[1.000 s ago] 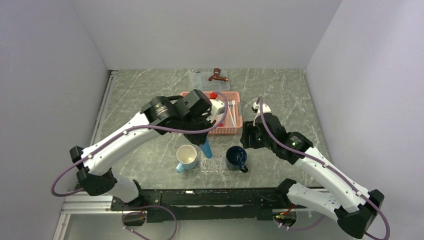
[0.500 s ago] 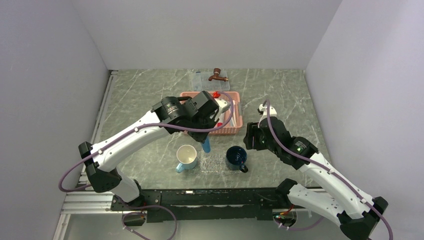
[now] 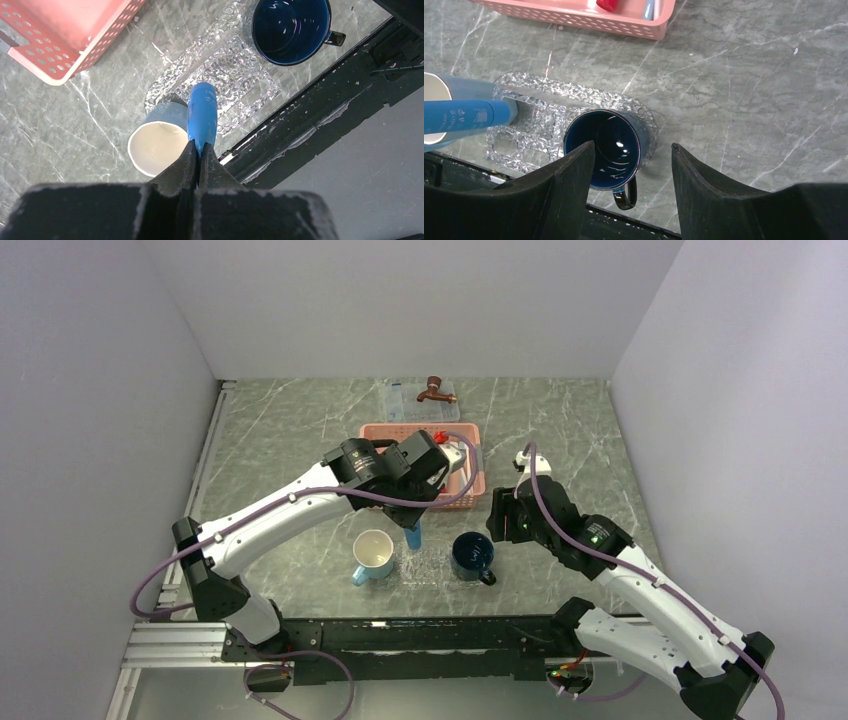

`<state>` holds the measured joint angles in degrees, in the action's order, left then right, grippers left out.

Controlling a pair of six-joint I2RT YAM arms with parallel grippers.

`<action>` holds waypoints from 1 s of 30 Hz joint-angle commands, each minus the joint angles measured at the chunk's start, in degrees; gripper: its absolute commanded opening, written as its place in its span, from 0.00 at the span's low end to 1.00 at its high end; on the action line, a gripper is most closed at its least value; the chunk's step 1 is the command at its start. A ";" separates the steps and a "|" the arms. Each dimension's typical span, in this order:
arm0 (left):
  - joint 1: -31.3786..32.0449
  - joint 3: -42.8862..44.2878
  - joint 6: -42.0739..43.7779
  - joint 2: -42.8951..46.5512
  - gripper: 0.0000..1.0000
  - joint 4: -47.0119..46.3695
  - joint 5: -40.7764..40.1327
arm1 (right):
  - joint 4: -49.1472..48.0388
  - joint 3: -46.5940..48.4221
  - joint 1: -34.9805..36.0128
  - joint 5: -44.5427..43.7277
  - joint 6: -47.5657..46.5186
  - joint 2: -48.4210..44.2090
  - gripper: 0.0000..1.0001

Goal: Prepare toiletry sets of a toothbrush and toothpaste on the tray

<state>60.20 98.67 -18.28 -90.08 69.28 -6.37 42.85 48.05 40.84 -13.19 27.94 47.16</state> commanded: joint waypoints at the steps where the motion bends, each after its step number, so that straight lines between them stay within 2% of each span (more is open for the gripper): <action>1: 0.66 0.17 -0.83 0.27 0.00 -1.97 -0.93 | -2.40 -0.18 -0.15 -0.17 -0.20 -0.92 0.60; 30: 0.79 -3.49 -0.20 -1.56 0.00 -5.12 -0.66 | -1.89 -1.20 -0.15 0.01 -0.09 -2.07 0.60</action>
<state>60.62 95.55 -18.31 -91.37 66.63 -6.35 42.85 47.03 40.84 -12.99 27.90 46.30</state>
